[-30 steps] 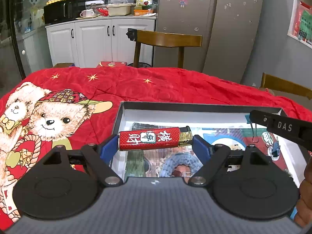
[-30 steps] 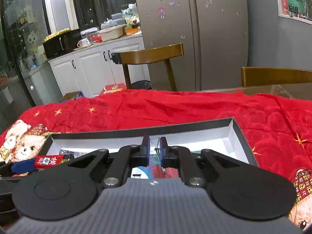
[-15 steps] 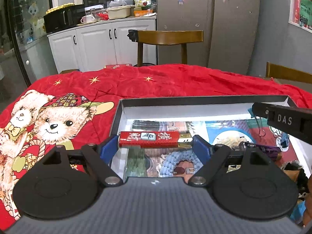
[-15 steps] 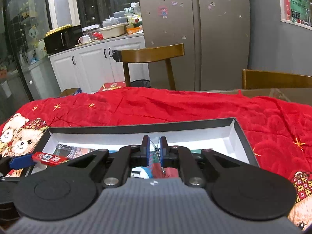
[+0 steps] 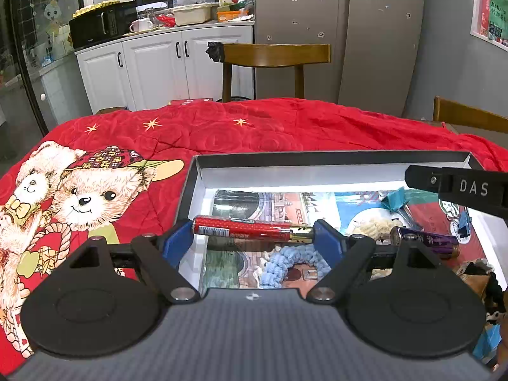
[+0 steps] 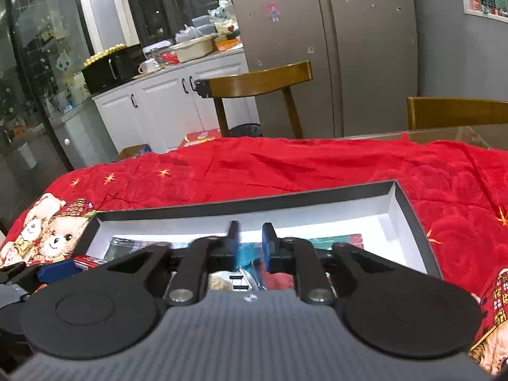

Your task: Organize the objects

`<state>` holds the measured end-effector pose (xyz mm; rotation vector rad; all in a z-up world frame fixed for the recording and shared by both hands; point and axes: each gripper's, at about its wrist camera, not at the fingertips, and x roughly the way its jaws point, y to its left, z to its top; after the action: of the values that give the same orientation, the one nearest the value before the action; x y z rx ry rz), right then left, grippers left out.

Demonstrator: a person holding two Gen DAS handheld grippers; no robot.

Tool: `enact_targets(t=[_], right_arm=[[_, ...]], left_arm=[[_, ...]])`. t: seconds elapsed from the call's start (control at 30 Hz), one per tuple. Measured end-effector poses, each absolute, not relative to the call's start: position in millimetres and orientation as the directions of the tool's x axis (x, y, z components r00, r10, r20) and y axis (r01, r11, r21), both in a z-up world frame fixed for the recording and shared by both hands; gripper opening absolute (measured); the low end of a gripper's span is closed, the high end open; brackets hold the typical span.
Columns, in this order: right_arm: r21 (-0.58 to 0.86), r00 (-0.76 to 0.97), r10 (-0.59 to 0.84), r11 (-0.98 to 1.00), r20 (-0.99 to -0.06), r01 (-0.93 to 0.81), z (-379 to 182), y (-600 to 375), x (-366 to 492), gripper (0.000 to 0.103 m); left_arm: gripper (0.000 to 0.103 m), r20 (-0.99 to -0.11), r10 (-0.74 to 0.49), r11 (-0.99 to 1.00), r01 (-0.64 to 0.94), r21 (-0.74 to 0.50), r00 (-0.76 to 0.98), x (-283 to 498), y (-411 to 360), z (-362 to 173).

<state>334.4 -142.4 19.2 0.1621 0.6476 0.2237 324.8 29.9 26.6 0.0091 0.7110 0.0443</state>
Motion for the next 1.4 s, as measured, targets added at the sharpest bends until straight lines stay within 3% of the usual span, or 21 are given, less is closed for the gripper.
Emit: enact_targets(t=[0.07, 0.2, 0.3, 0.57, 0.8, 1.03, 1.4], right_arm=[[0.239, 0.779, 0.282, 0.955, -0.560, -0.174, 22, -143, 333, 0.058], [0.250, 0.804, 0.310, 0.946, -0.508, -0.207, 32, -147, 328, 0.059], [0.267, 0.823, 0.322, 0.939, -0.467, -0.216, 47, -154, 320, 0.066], [0.160, 0.903, 0.326, 0.943, -0.279, -0.291, 133, -165, 231, 0.103], [-0.004, 0.945, 0.276, 0.960, -0.176, -0.281, 189, -181, 114, 0.103], [0.054, 0.947, 0.291, 0.957, -0.138, -0.287, 191, -196, 40, 0.103], [0.139, 0.946, 0.283, 0.955, -0.155, -0.263, 133, -198, 12, 0.103]], left_arm=[[0.085, -0.651, 0.041, 0.999, -0.039, 0.018, 0.758, 324, 30, 27], [0.085, -0.590, 0.022, 1.000, -0.028, -0.001, 0.807, 314, 33, 36], [0.085, -0.516, 0.001, 1.000, 0.004, 0.008, 0.857, 300, 33, 52], [0.085, -0.375, -0.035, 0.998, 0.012, -0.065, 0.926, 240, 38, 122], [0.089, -0.206, -0.064, 0.997, 0.055, -0.050, 0.977, 120, 20, 180], [0.096, -0.079, -0.025, 0.998, 0.021, -0.057, 0.997, 5, 9, 192], [0.097, -0.098, -0.020, 1.000, 0.018, -0.019, 0.995, -57, -3, 144]])
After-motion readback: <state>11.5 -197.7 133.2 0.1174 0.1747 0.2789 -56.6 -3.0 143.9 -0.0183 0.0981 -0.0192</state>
